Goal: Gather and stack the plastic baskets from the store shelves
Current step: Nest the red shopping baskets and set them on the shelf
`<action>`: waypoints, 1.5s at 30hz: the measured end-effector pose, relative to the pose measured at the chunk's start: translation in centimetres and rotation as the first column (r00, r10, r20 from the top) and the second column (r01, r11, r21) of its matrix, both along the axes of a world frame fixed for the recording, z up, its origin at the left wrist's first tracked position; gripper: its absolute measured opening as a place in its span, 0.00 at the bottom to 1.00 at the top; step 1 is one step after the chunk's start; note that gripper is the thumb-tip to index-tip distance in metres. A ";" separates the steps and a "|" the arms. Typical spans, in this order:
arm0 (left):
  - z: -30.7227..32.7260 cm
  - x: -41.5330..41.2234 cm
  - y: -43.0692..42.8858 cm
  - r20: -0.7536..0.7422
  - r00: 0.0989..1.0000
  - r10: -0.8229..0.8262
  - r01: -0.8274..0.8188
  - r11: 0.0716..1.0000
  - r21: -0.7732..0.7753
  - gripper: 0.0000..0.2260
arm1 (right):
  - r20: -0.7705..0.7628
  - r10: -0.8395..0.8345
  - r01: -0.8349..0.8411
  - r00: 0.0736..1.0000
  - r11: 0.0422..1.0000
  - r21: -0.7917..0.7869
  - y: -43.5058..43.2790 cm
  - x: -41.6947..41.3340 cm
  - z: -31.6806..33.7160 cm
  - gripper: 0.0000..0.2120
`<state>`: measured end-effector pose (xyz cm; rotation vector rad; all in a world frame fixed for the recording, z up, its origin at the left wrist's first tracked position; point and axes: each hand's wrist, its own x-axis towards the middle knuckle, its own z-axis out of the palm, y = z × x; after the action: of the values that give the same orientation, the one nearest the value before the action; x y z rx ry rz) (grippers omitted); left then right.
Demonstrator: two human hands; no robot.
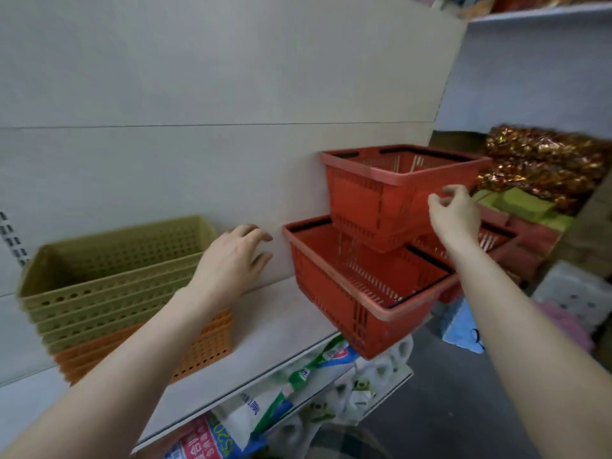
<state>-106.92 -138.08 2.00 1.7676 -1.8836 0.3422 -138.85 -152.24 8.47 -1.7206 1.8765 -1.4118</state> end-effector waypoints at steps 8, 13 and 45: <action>1.0 -13.3 -12.9 -0.077 0.996 -0.034 0.029 0.997 -0.067 0.24 | 0.563 0.108 -0.260 0.819 0.945 0.196 -16.6 -7.0 -3.1 0.47; 2.9 -18.8 -21.0 -0.081 0.996 -0.036 0.025 0.991 -0.129 0.29 | 0.697 0.155 -0.454 0.700 0.850 0.268 -17.1 -7.5 0.3 0.45; 3.5 -18.2 -10.2 -0.968 0.247 -0.032 -0.044 0.998 -0.044 0.15 | 0.484 0.476 -0.600 0.734 0.789 0.135 -17.3 -12.0 1.5 0.09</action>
<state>-125.07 -148.29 5.48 1.3336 -0.8636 -0.6319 -150.86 -169.54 9.97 -1.4854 1.1310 -1.0937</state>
